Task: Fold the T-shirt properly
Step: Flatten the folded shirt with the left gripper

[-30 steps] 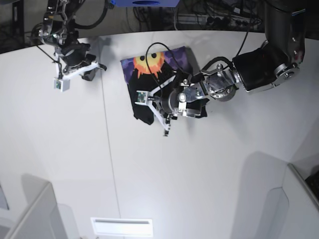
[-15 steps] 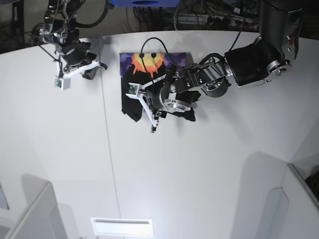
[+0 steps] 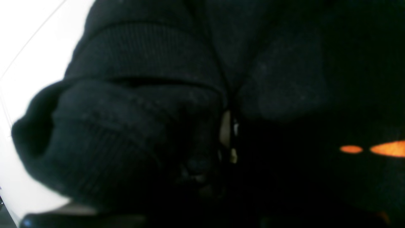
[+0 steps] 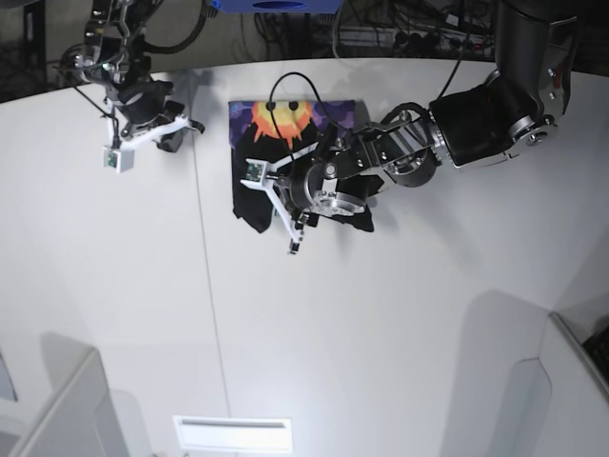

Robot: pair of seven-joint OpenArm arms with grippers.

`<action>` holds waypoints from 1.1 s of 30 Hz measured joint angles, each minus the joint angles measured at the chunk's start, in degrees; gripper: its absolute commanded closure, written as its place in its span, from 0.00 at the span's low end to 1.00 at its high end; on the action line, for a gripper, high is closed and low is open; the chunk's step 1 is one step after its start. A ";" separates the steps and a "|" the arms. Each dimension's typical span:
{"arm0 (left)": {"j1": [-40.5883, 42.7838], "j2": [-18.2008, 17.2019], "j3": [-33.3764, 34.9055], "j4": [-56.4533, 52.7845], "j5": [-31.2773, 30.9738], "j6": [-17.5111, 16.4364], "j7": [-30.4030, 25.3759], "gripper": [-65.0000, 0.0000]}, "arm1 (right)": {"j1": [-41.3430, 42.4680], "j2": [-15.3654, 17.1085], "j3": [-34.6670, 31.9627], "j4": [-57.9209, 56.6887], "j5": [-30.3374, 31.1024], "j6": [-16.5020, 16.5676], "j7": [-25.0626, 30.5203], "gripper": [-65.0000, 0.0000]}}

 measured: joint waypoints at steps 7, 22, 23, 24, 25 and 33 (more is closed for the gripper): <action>-1.92 1.53 -0.22 0.42 1.01 0.09 2.95 0.10 | 0.02 0.00 -0.02 0.00 0.04 0.00 0.00 1.00; -1.92 0.94 -13.84 10.40 -0.55 -1.55 4.35 0.05 | 0.11 0.02 -0.33 -0.07 0.00 -0.02 0.00 1.00; -0.57 0.90 -15.58 11.98 -0.79 -1.55 4.28 0.05 | 0.09 0.00 -0.33 -0.07 0.02 0.00 0.00 1.00; 0.76 0.87 -17.42 13.68 -0.81 -1.66 4.55 0.06 | 0.11 0.00 -0.39 -0.07 0.04 0.00 -0.04 1.00; 2.23 0.90 -19.61 15.39 -1.07 -1.81 4.48 0.07 | 0.02 -0.04 -0.35 -0.07 0.13 0.00 -0.04 1.00; 19.63 0.66 -42.12 26.29 -0.20 -1.99 4.94 1.00 | -1.40 2.32 -0.57 2.84 0.00 0.02 3.06 1.00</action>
